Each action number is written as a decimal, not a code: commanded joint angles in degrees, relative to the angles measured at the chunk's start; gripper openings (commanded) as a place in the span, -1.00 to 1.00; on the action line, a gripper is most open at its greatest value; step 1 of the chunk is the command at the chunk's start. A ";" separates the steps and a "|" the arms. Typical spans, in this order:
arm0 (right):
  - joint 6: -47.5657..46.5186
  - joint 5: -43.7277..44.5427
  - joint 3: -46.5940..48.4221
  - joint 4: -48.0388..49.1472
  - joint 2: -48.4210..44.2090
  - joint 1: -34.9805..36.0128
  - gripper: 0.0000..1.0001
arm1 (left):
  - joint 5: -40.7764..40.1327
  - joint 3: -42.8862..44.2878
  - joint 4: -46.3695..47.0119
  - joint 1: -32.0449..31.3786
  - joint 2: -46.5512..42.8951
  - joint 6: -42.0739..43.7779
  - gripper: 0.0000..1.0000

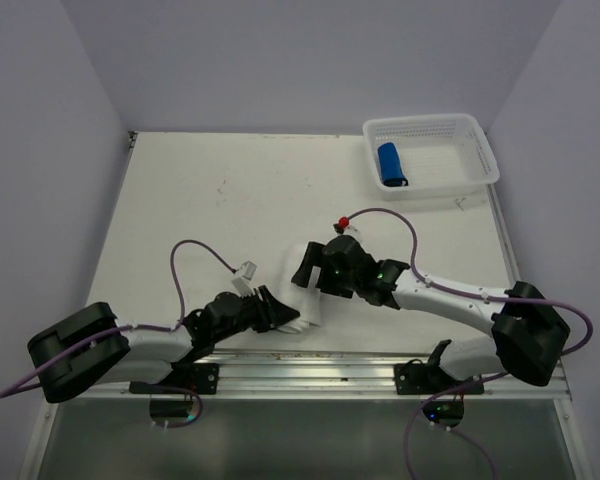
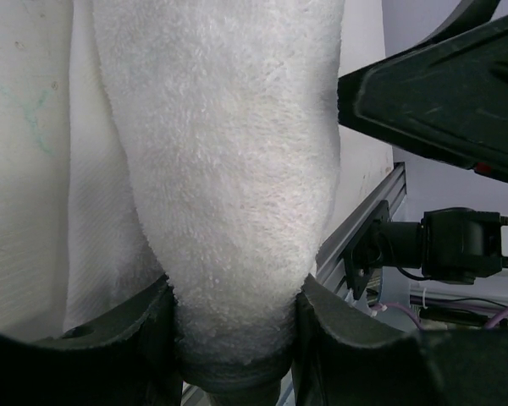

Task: Roll the towels
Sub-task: Roll the towel, then place the rolled towel into the container

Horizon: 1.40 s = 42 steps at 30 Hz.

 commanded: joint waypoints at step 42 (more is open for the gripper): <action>-43.32 -7.73 61.06 -38.43 24.48 -23.42 -0.79 | -20.81 35.92 -63.64 1.77 -24.89 25.91 0.54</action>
